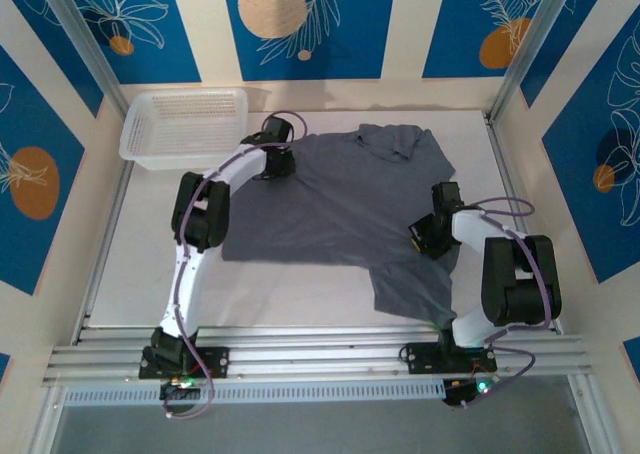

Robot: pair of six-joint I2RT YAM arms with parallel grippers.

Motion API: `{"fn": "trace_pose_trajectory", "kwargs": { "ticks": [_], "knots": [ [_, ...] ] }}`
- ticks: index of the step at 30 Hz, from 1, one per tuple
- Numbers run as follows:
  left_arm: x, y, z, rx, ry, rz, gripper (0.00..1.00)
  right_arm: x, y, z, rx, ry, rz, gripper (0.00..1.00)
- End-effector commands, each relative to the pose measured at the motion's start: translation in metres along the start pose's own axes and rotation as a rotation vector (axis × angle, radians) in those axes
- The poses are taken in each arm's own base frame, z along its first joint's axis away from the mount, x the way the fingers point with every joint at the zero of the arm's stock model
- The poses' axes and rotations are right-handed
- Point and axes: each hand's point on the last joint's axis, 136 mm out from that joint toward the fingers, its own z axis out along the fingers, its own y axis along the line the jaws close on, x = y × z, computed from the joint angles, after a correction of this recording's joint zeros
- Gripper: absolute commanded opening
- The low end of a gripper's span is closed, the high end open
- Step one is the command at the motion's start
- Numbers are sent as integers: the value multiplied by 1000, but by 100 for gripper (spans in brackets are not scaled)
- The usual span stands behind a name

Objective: Fold the inside-out t-shirt

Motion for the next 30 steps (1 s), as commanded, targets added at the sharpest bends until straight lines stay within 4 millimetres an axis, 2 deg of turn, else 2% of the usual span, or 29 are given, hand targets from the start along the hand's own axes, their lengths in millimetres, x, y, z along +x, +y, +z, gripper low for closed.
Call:
{"fn": "trace_pose_trajectory", "kwargs": {
  "ticks": [1, 4, 7, 8, 11, 14, 18, 22, 27, 28, 30],
  "knots": [
    [2, 0, -18, 57, 16, 12, 20, -1, -1, -24, 2, -38, -16, 4],
    [-4, -19, -74, 209, -52, -2, 36, -26, 6, -62, -45, -185, -66, 21],
    [1, -33, -139, 360, -127, -18, 47, -51, -21, -81, -58, -286, 5, 33],
    [4, -35, -160, 406, -153, -27, 48, -58, -34, -84, -74, -290, 38, 36],
    [28, -33, -207, 486, -204, -41, 52, -61, -54, -86, -193, -264, 80, 40],
    [55, -21, -234, 505, -236, -34, 54, -49, -66, -78, -190, -232, 47, 42],
    [90, 2, -247, 468, -222, -30, 56, -32, -83, -58, -102, -119, 38, 42],
    [121, 24, -245, 404, -180, -42, 59, -19, -78, -37, -95, -7, 3, 43],
    [153, 58, -238, 263, -116, -73, 63, -15, -71, -26, -71, 24, -16, 42],
    [158, 64, -238, 241, -107, -79, 64, -15, -70, -25, -67, 23, -18, 38],
    [168, 74, -238, 202, -91, -100, 64, -19, -71, -25, -49, 5, -6, 16]
  ]
}}
